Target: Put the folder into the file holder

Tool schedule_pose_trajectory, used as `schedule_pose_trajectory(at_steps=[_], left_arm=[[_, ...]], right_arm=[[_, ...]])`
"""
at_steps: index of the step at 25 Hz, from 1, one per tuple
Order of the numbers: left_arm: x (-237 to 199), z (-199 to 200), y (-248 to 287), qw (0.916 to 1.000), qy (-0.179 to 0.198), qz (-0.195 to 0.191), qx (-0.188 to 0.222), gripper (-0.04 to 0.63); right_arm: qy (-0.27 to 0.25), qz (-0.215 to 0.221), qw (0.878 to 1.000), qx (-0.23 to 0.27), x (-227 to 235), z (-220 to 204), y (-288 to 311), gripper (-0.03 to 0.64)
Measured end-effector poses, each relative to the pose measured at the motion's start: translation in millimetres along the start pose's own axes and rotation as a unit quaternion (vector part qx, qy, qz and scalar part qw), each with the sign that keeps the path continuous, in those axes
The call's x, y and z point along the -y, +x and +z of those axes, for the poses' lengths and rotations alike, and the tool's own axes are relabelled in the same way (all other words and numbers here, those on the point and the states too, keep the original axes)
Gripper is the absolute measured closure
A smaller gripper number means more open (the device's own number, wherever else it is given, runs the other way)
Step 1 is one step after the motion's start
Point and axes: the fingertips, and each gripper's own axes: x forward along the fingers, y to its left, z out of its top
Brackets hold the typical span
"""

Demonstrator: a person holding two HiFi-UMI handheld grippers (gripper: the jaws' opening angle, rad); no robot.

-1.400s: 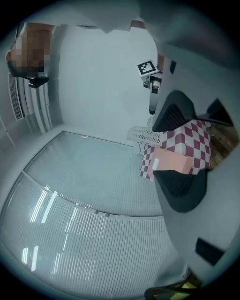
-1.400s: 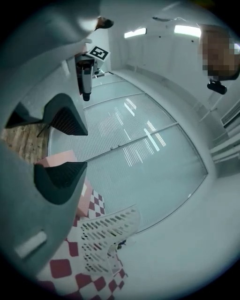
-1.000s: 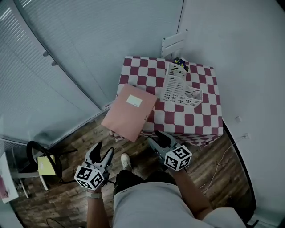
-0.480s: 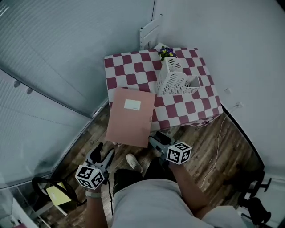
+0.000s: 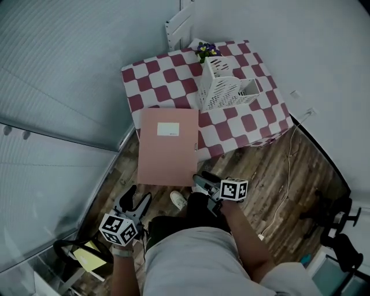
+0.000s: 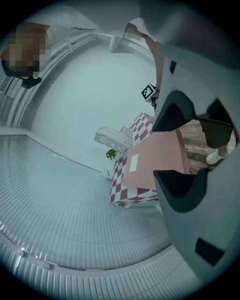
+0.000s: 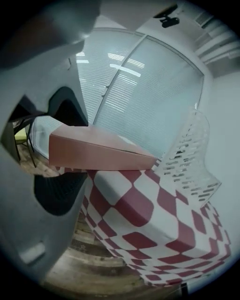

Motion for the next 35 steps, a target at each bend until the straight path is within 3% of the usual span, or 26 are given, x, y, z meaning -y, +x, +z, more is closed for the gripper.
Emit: schedule_pose_trajectory(at_steps=[5, 11, 14, 26, 35], left_arm=[[-0.8, -10.9, 2.3, 0.9998, -0.005, 0.009, -0.019, 0.357], [3.9, -25.3, 4.2, 0.9992, -0.011, 0.011, -0.037, 0.357], [7.7, -32.9, 5.9, 0.9988, -0.006, 0.011, -0.047, 0.357], [24.8, -56.2, 12.2, 0.9978, -0.003, -0.001, -0.066, 0.357], [20.1, -62.4, 10.2, 0.9978, -0.018, 0.003, -0.063, 0.357]], right_arm=[[0.07, 0.053, 0.996, -0.016, 8.0, -11.7, 18.1, 0.325], [0.117, 0.107, 0.987, 0.008, 8.6, -14.1, 29.9, 0.325], [0.121, 0.12, 0.985, 0.009, 7.8, -16.4, 28.5, 0.327], [0.09, 0.161, 0.98, -0.072, -9.2, -70.4, 19.0, 0.332], [0.111, 0.148, 0.983, -0.004, 3.3, -26.8, 27.1, 0.299]])
